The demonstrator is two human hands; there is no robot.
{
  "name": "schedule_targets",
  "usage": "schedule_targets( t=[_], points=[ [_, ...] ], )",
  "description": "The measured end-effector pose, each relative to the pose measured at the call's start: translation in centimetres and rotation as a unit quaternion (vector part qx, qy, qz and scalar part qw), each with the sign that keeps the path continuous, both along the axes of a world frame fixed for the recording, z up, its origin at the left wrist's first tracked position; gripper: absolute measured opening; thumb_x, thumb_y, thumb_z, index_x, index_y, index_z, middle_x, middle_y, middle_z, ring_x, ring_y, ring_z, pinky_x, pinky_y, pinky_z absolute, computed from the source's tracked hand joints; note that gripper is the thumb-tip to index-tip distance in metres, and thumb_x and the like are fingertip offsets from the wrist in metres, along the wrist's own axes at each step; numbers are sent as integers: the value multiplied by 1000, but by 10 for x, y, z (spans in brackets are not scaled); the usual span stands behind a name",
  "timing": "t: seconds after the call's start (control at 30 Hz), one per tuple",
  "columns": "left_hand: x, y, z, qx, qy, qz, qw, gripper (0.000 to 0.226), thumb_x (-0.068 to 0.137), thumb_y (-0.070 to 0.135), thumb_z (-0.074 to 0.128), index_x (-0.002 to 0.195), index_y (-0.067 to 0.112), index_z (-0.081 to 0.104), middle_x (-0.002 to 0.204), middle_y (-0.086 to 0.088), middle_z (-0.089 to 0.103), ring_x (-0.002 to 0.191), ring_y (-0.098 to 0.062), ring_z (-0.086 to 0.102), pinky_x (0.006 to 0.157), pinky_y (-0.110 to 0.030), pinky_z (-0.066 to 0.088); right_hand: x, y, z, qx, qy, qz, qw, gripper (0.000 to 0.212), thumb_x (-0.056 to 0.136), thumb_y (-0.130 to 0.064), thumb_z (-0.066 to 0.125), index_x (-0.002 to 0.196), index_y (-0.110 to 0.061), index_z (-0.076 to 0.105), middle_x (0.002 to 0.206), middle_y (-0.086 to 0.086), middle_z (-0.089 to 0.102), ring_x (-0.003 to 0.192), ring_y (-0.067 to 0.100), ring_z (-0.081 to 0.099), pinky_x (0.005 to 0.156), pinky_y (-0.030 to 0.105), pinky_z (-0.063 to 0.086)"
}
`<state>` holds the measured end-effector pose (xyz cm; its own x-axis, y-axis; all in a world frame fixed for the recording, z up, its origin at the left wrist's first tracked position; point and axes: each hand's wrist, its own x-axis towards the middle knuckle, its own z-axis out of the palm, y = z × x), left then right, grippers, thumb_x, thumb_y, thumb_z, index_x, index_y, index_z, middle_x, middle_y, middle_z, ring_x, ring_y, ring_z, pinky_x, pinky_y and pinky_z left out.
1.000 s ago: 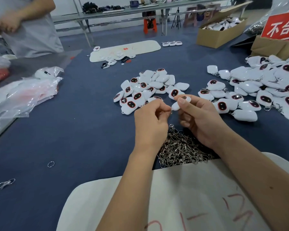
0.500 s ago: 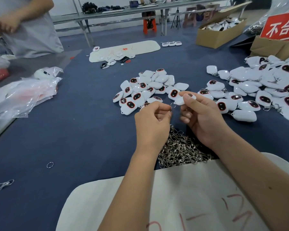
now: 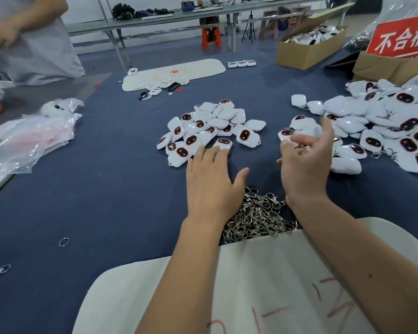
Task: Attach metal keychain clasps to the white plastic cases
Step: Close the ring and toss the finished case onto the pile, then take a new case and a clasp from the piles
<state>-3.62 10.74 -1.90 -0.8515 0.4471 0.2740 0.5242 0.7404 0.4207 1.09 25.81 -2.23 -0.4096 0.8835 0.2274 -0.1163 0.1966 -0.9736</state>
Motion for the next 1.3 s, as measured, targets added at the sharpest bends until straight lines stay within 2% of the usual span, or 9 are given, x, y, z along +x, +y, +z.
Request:
schedule_targets(
  t=[0.1, 0.2, 0.47, 0.6, 0.73, 0.93, 1.03, 1.13, 1.3],
  points=[
    [2, -1, 3, 66, 6, -5, 998, 39, 95, 44, 63, 126, 19, 62, 122, 2, 63, 126, -20, 50, 108, -36, 38, -1, -5, 1, 78, -69, 53, 993, 41, 91, -9, 64, 130, -21, 58, 95, -9, 69, 71, 18, 66, 84, 47, 59],
    [2, -3, 6, 100, -12, -7, 995, 28, 92, 32, 67, 118, 21, 65, 115, 5, 68, 115, -17, 58, 99, -36, 45, 1, -11, 2, 186, -126, 117, 967, 25, 91, -7, 64, 113, -18, 70, 86, -13, 69, 74, 7, 63, 87, 39, 55],
    [-1, -12, 6, 116, -10, 102, 988, 30, 91, 18, 64, 120, 22, 66, 121, -1, 59, 118, -25, 47, 98, -37, 43, 3, -19, 6, 309, -187, 221, 906, 22, 94, -14, 68, 115, -19, 74, 104, -7, 75, 104, 21, 64, 100, 42, 49],
    [-3, -14, 4, 148, -14, 111, 983, 33, 90, 14, 69, 121, 27, 67, 113, 4, 69, 112, -22, 59, 92, -36, 48, 4, -21, 7, 330, -210, 240, 889, 25, 98, -18, 67, 122, -22, 72, 109, -9, 74, 110, 18, 60, 101, 36, 45],
    [-2, -12, 9, 310, -87, 39, 946, 47, 80, 15, 84, 115, 38, 62, 102, 18, 72, 95, -3, 67, 89, -30, 56, 4, -21, 12, 273, -161, 262, 912, 23, 101, -18, 65, 122, -14, 72, 99, -7, 74, 92, 7, 65, 91, 22, 50],
    [-1, -4, 8, 326, -49, -57, 943, 42, 78, 16, 87, 114, 23, 66, 110, 12, 68, 102, -4, 65, 91, -28, 56, 7, -16, 11, 155, -65, 289, 942, 19, 95, -9, 71, 113, -14, 73, 87, 0, 78, 77, 6, 69, 77, 21, 53],
    [-6, -9, 4, 183, -15, -15, 983, 29, 80, 46, 81, 95, 29, 62, 100, 9, 58, 102, -15, 51, 92, -36, 48, 3, -11, 9, 106, -42, 230, 966, 17, 97, -10, 62, 108, -19, 71, 82, -3, 70, 70, 13, 59, 69, 32, 49],
    [-5, -11, 2, 8, -51, -31, 998, 45, 72, 75, 70, 85, 34, 57, 94, 12, 48, 102, -17, 36, 91, -35, 34, -1, -10, 8, 37, -39, 198, 979, 24, 88, -19, 47, 100, -24, 67, 75, 4, 57, 62, 26, 46, 58, 39, 39],
    [-5, -10, 7, 50, -96, -83, 991, 31, 80, 47, 82, 72, 31, 57, 87, 12, 57, 98, -17, 47, 90, -37, 36, -1, -10, 7, 21, -34, 180, 983, 11, 89, -28, 55, 86, -20, 61, 67, -8, 55, 63, 21, 46, 62, 37, 39]
  ],
)
